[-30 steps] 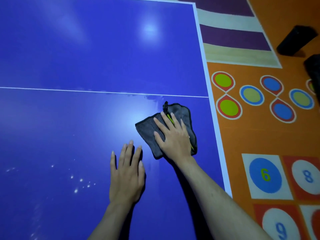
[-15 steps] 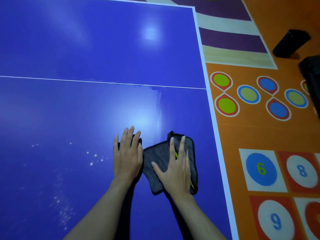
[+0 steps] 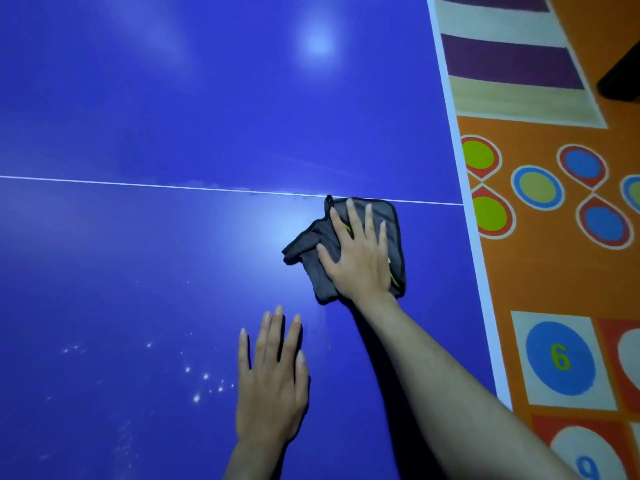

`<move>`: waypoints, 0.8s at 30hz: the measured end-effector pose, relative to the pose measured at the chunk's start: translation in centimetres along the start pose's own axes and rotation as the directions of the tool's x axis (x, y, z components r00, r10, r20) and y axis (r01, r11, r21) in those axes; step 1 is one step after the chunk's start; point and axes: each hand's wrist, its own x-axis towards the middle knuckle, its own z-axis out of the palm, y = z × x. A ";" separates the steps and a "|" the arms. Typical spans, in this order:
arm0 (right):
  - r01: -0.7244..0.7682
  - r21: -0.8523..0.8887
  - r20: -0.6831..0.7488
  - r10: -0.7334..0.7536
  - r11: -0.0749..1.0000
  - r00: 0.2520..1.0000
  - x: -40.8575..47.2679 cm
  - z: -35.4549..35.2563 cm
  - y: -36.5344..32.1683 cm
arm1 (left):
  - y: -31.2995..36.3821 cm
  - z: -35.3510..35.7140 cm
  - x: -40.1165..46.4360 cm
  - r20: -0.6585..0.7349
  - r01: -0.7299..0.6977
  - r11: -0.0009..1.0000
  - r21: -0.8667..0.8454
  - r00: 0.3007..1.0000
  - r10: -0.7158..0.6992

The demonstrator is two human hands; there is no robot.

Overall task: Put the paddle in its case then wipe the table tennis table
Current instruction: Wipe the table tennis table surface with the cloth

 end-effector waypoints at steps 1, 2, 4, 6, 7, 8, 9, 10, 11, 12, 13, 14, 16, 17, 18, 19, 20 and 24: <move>-0.008 0.006 -0.002 0.008 1.000 1.000 1.3 0.1 0.0 | 0.0 0.1 0.1 -0.002 -0.003 1.000 -0.003 1.000 0.003; -0.020 0.015 -0.001 0.020 1.000 1.000 2.5 0.1 -0.1 | 0.0 0.1 0.2 -0.006 -0.008 1.000 -0.004 1.000 0.008; -0.033 0.022 0.002 0.033 0.999 0.999 3.9 0.2 -0.1 | -0.1 0.1 0.3 -0.006 -0.020 1.000 0.003 1.000 0.020; -0.033 0.025 -0.005 0.033 0.999 0.999 4.2 0.5 -0.2 | -0.1 0.0 0.4 0.000 -0.025 1.000 0.010 1.000 0.025; -0.031 0.037 -0.010 0.031 0.999 0.999 4.1 0.6 -0.2 | -0.1 0.0 0.4 0.006 -0.026 1.000 0.014 1.000 0.026; -0.029 0.051 -0.019 0.030 0.998 0.999 3.7 0.6 -0.2 | 0.0 0.0 0.4 0.009 -0.026 1.000 0.016 1.000 0.026; -0.032 0.071 -0.032 0.035 0.997 0.999 3.2 0.6 -0.3 | 0.0 0.0 0.4 0.007 -0.028 0.999 0.021 1.000 0.028; -0.041 0.101 -0.043 0.045 0.994 0.998 2.5 0.6 -0.4 | 0.0 0.0 0.4 -0.001 -0.034 0.999 0.025 0.999 0.034; -0.044 0.132 -0.049 0.051 0.990 0.997 1.6 0.5 -0.7 | 0.0 0.0 0.5 -0.009 -0.043 0.999 0.026 0.999 0.044; -0.041 0.150 -0.055 0.049 0.988 0.997 0.2 0.6 -1.1 | 0.0 -0.1 0.5 -0.021 -0.049 0.999 0.023 0.999 0.049; -0.030 0.157 -0.063 0.040 0.987 0.997 -1.3 0.6 -1.6 | 0.0 -0.1 0.5 -0.036 -0.053 0.998 0.015 0.998 0.053; -0.018 0.156 -0.068 0.029 0.988 0.997 -2.9 0.7 -2.1 | 0.0 -0.1 0.5 -0.055 -0.058 0.998 0.005 0.997 0.058; -0.003 0.152 -0.057 0.012 0.988 0.998 -6.3 0.8 -3.1 | 0.0 -0.3 0.5 -0.081 -0.076 0.997 -0.035 0.994 0.073; -0.008 0.150 -0.048 0.015 0.989 0.999 -7.9 0.7 -3.5 | 0.0 -0.3 0.6 -0.093 -0.087 0.993 -0.075 0.993 0.079; -0.013 0.144 -0.034 0.018 0.990 0.999 -9.7 0.6 -4.2 | 0.0 -0.4 0.4 -0.116 -0.098 0.986 -0.138 0.990 0.082; -0.020 0.143 -0.010 0.022 0.990 1.000 -11.7 0.4 -4.9 | -0.2 -0.7 0.2 -0.136 -0.103 0.971 -0.217 0.988 0.074; -0.029 0.141 0.008 0.029 0.990 1.000 -13.7 0.1 -5.7 | -0.4 -1.1 0.1 -0.156 -0.096 0.950 -0.297 0.987 0.051; -0.051 0.148 0.020 0.048 0.988 0.999 -21.3 -0.6 -8.7 | -2.1 -3.3 -0.6 -0.180 -0.024 0.917 -0.397 0.982 -0.052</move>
